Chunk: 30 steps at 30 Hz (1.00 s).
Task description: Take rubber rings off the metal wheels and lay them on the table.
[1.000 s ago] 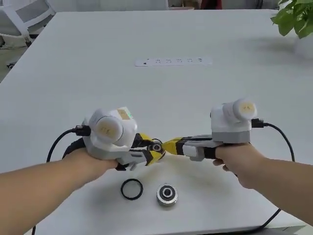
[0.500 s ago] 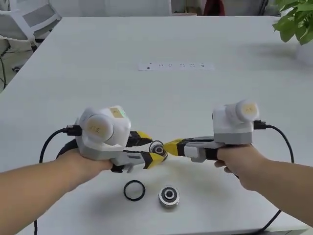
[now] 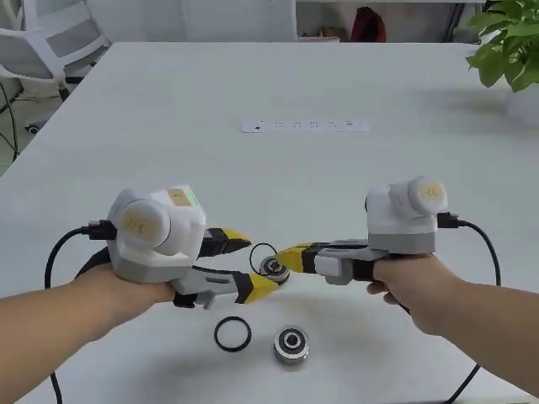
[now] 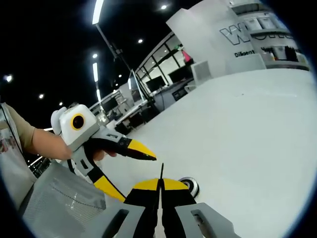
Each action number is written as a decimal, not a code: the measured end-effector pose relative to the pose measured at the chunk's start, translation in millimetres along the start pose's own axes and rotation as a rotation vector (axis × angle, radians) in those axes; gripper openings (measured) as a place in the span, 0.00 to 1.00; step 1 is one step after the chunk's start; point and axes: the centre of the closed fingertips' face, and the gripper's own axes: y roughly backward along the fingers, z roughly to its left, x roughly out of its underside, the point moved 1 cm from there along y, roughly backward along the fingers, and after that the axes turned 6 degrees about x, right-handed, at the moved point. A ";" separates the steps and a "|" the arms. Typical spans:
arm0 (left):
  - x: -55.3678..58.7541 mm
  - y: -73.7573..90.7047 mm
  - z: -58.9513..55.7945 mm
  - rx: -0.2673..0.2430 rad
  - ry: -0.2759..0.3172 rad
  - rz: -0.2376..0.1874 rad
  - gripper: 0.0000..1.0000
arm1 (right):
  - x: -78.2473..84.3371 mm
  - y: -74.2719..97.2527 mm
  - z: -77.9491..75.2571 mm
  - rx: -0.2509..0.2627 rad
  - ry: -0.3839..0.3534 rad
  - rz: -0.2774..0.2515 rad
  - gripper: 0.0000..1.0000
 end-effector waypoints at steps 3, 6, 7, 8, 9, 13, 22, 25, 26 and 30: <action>-0.2 6.3 -2.8 0.003 0.002 -0.006 0.50 | -0.2 0.7 4.3 -0.008 0.001 0.000 0.00; -0.9 13.1 -5.2 0.006 0.005 -0.015 0.52 | 0.1 1.3 7.6 -0.018 -0.001 0.002 0.00; -0.8 15.8 -6.5 0.009 0.009 -0.018 0.52 | 0.6 1.6 9.7 -0.024 -0.001 0.004 0.00; -0.9 17.8 -7.5 0.010 0.010 -0.020 0.53 | 1.1 1.9 11.4 -0.026 0.000 0.006 0.00; -1.6 19.8 -8.5 0.010 0.010 -0.024 0.53 | 1.6 2.4 13.3 -0.030 -0.001 0.007 0.00; -1.2 28.2 -11.4 0.008 0.017 -0.036 0.55 | 2.0 3.1 18.2 -0.042 -0.001 0.010 0.00; 4.0 47.3 -18.7 0.004 0.015 -0.040 0.59 | 4.4 3.2 27.9 -0.071 -0.009 0.018 0.00; 7.2 51.9 -21.8 0.006 0.019 -0.037 0.61 | 5.7 2.8 31.5 -0.085 -0.013 0.025 0.00; 7.6 52.5 -22.1 0.006 0.021 -0.037 0.62 | 5.9 2.6 32.2 -0.087 -0.015 0.026 0.00; 10.4 58.4 -25.0 0.003 0.031 -0.042 0.63 | 8.1 1.1 36.5 -0.103 -0.020 0.036 0.00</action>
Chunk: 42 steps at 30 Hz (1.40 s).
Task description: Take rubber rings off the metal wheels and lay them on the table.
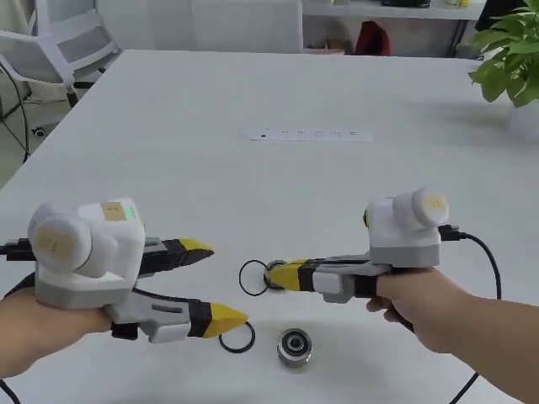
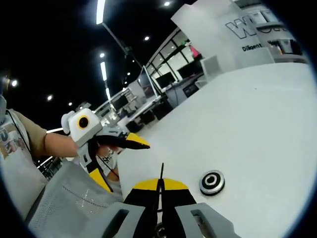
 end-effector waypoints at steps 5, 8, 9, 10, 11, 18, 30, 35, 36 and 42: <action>2.8 5.4 -1.9 -0.005 0.003 0.000 0.64 | 5.3 -4.0 7.3 -0.028 -0.012 0.025 0.00; 4.4 7.6 -3.0 -0.008 0.010 -0.005 0.65 | 9.4 -7.0 11.8 -0.046 -0.018 0.044 0.00; 5.2 8.0 -3.1 -0.008 0.012 -0.005 0.65 | 10.7 -7.9 13.0 -0.051 -0.020 0.049 0.00; 6.4 8.6 -3.8 -0.007 0.013 -0.004 0.65 | 13.1 -9.1 14.9 -0.059 -0.024 0.059 0.00; 7.5 9.0 -4.3 -0.007 0.013 -0.002 0.65 | 14.7 -10.0 16.0 -0.064 -0.025 0.065 0.00; 14.6 15.0 -6.1 -0.009 0.013 0.007 0.67 | 28.6 -17.3 23.4 -0.097 -0.037 0.122 0.00; 23.2 23.1 -2.8 -0.032 0.040 0.007 0.67 | 45.8 -26.3 22.9 -0.112 -0.062 0.193 0.00; 25.6 26.0 -1.8 -0.040 0.047 0.008 0.67 | 51.7 -27.2 19.0 -0.104 -0.076 0.216 0.00; 25.8 26.3 -1.8 -0.040 0.048 0.008 0.67 | 52.6 -27.2 18.6 -0.103 -0.079 0.220 0.00; 26.6 27.0 -1.2 -0.043 0.051 0.009 0.67 | 57.3 -28.1 16.4 -0.093 -0.085 0.238 0.00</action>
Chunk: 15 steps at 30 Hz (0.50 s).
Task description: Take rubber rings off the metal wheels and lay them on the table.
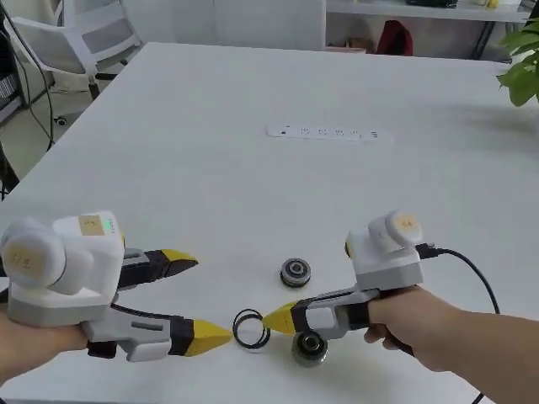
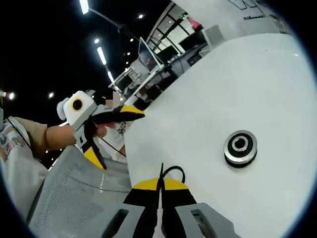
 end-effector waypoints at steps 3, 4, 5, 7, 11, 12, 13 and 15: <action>-0.3 -0.3 0.0 0.000 0.000 0.001 0.67 | 1.5 -1.0 -0.9 0.004 -0.003 0.005 0.00; -0.4 -0.3 0.0 0.000 0.000 0.001 0.67 | 1.9 -1.2 -1.6 0.007 -0.002 0.006 0.00; -0.4 -0.4 0.2 -0.001 0.000 0.001 0.67 | 2.2 -1.4 -2.0 0.007 -0.003 0.007 0.00; -0.3 -0.5 0.3 -0.001 0.001 0.002 0.67 | 2.6 -1.3 -3.8 0.015 -0.004 0.008 0.00; -0.2 -0.7 0.9 -0.002 0.001 0.003 0.67 | 3.4 -0.4 -5.9 0.027 -0.004 0.011 0.00; -0.2 -0.8 0.9 -0.001 0.002 0.003 0.67 | 3.9 -0.1 -6.8 0.030 -0.007 0.013 0.00; -0.1 -0.9 0.9 -0.001 0.002 0.004 0.67 | 4.1 0.1 -7.2 0.031 -0.007 0.013 0.00; 0.1 -1.2 0.8 0.000 0.002 0.005 0.67 | 4.2 0.2 -9.1 0.042 -0.011 0.013 0.00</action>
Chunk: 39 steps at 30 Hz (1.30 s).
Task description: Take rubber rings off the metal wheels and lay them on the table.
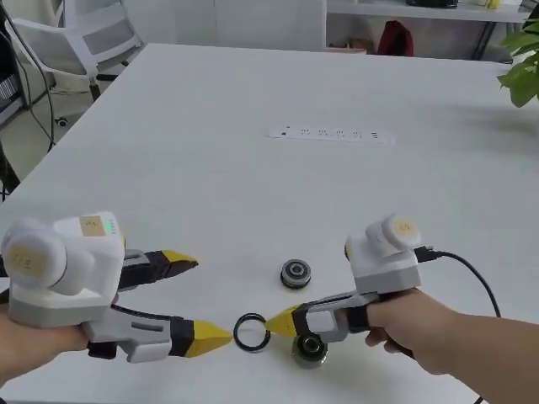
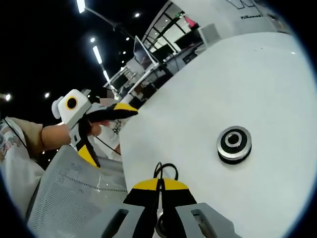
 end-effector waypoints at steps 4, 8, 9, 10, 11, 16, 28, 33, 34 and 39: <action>1.2 -0.4 -0.5 0.002 0.002 0.003 0.67 | 1.3 -0.4 -3.3 0.013 -0.005 0.002 0.00; 2.3 -0.4 -0.6 0.003 0.005 0.005 0.67 | 1.9 -1.2 -5.1 0.026 -0.006 0.003 0.00; 2.4 -0.4 -0.6 0.003 0.006 0.005 0.67 | 2.0 -1.4 -5.8 0.030 -0.008 0.003 0.00; 2.7 -0.3 -0.5 0.002 0.008 0.006 0.67 | 2.3 -1.5 -5.9 0.030 -0.009 0.004 0.00; 2.8 -0.3 -0.5 0.002 0.009 0.006 0.67 | 2.6 -1.6 -6.7 0.035 -0.008 0.005 0.00; 4.4 0.0 0.2 0.001 0.015 0.011 0.67 | 3.6 -2.8 -8.5 0.042 -0.009 0.007 0.00; 8.8 -0.6 0.8 -0.001 0.027 0.021 0.67 | 2.5 -4.4 -16.6 0.082 0.003 0.002 0.02; 9.3 -2.0 1.6 0.000 0.029 0.024 0.67 | 0.6 -3.4 -17.3 0.085 0.004 -0.010 0.05; 9.0 -2.2 1.8 0.000 0.028 0.023 0.67 | -0.7 -2.6 -16.8 0.084 0.004 -0.015 0.05; 6.3 -4.0 3.0 0.002 0.027 0.022 0.67 | -8.8 2.1 -15.0 0.074 0.005 -0.051 0.08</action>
